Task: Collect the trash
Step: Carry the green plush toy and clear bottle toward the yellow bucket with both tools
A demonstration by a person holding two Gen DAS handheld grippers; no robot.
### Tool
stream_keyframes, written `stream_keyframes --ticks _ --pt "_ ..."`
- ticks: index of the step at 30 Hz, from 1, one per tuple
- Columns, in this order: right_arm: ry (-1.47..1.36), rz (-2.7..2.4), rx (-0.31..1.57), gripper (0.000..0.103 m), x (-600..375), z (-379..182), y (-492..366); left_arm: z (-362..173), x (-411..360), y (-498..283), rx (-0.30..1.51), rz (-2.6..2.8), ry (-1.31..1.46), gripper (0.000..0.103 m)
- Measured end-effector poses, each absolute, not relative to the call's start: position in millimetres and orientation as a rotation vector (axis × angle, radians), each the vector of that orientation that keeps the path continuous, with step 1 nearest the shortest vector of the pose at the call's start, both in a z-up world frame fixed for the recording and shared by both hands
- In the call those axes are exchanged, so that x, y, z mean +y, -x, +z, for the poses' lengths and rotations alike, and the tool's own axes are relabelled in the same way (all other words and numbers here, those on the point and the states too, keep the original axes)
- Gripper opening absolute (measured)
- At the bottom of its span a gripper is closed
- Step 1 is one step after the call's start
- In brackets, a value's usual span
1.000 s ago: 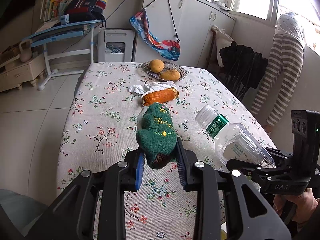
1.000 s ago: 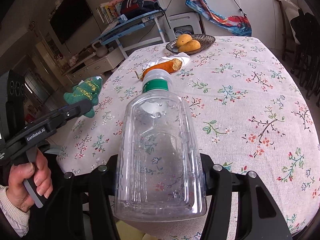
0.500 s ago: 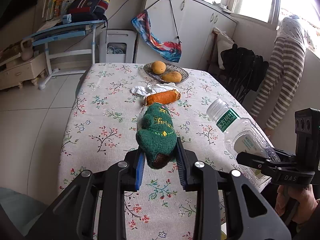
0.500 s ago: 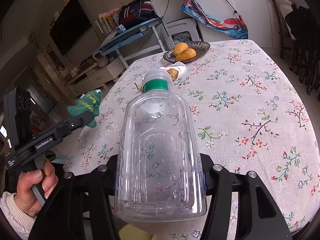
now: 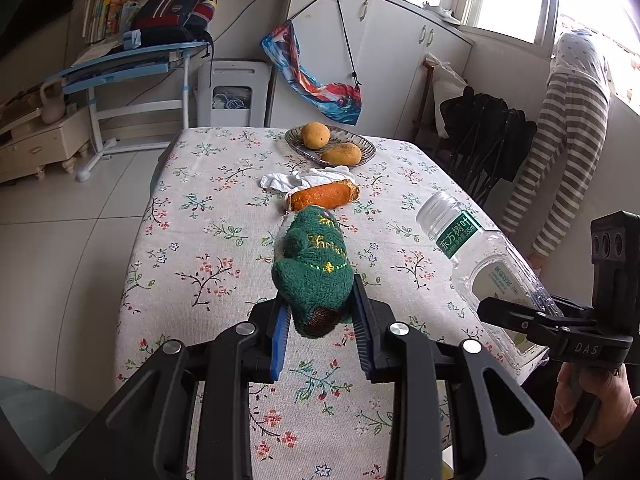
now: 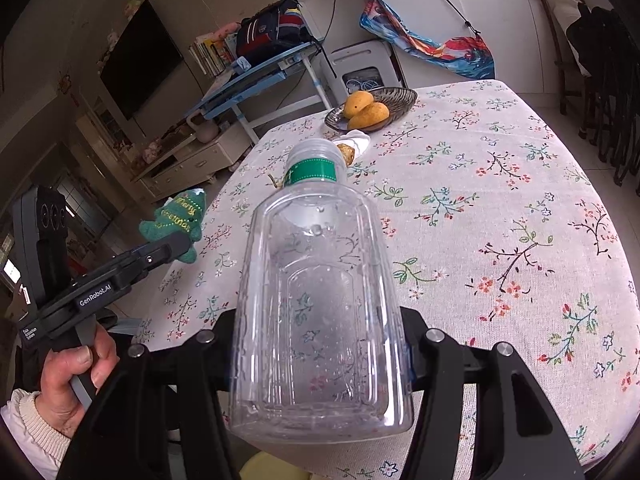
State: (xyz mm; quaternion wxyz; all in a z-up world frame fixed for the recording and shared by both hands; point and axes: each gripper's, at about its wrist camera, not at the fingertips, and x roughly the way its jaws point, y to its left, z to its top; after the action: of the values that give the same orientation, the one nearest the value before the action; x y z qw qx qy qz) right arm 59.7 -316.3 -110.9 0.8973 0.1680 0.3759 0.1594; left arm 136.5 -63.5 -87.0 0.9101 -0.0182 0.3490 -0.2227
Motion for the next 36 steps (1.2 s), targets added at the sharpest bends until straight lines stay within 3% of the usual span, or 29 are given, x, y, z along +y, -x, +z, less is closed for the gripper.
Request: stream_keyframes --ticks 36 --pt "-0.358 0.355 0.729 0.056 -318 -104 -43 -68 -67 -115 0.628 -0.417 -0.063 0.028"
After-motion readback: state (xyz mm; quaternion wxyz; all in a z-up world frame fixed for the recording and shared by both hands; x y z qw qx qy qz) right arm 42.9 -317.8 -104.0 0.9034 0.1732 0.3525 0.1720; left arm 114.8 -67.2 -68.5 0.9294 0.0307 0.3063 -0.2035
